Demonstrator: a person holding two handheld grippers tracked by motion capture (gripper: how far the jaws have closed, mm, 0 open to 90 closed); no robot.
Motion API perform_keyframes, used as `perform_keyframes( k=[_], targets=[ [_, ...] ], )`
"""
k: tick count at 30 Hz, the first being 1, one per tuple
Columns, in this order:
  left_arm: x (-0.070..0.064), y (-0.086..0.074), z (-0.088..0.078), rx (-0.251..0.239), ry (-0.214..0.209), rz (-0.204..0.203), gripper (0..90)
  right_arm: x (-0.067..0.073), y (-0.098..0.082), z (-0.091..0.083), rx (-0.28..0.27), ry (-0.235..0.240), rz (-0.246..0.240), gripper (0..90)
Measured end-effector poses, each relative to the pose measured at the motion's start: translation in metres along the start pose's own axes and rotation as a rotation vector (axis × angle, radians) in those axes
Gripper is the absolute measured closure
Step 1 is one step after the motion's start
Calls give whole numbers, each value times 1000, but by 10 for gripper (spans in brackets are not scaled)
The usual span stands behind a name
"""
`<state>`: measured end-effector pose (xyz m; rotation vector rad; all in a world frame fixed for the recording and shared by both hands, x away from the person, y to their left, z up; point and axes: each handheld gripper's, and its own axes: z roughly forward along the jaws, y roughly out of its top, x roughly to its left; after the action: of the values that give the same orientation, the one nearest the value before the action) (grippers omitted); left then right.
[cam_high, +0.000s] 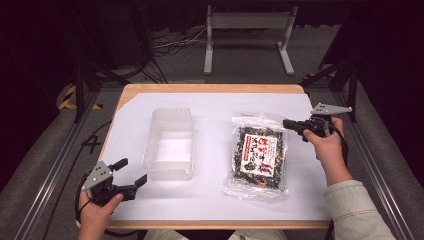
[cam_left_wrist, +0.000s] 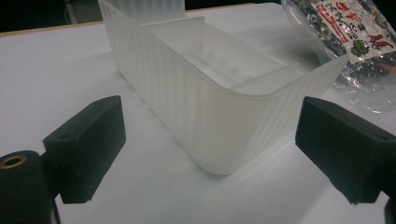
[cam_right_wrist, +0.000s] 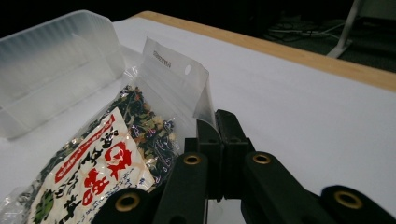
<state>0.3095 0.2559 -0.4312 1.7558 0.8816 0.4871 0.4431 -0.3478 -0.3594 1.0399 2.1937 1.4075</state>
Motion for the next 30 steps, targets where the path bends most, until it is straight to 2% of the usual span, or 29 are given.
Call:
perform_keyframes(
  k=[9,17,24,30],
  targets=[
    [-3,4,-3,-12,-1,5,96,16,20,-24,-72,5,-47,900],
    [-4,5,-3,-15,-4,13,96,33,38,-46,-137,9,-123,900],
    [-9,7,-1,-9,-33,44,91,46,50,-62,-202,27,-172,900],
    [-11,8,-1,-19,-37,40,86,55,58,-71,-232,43,-203,900]
  ],
)
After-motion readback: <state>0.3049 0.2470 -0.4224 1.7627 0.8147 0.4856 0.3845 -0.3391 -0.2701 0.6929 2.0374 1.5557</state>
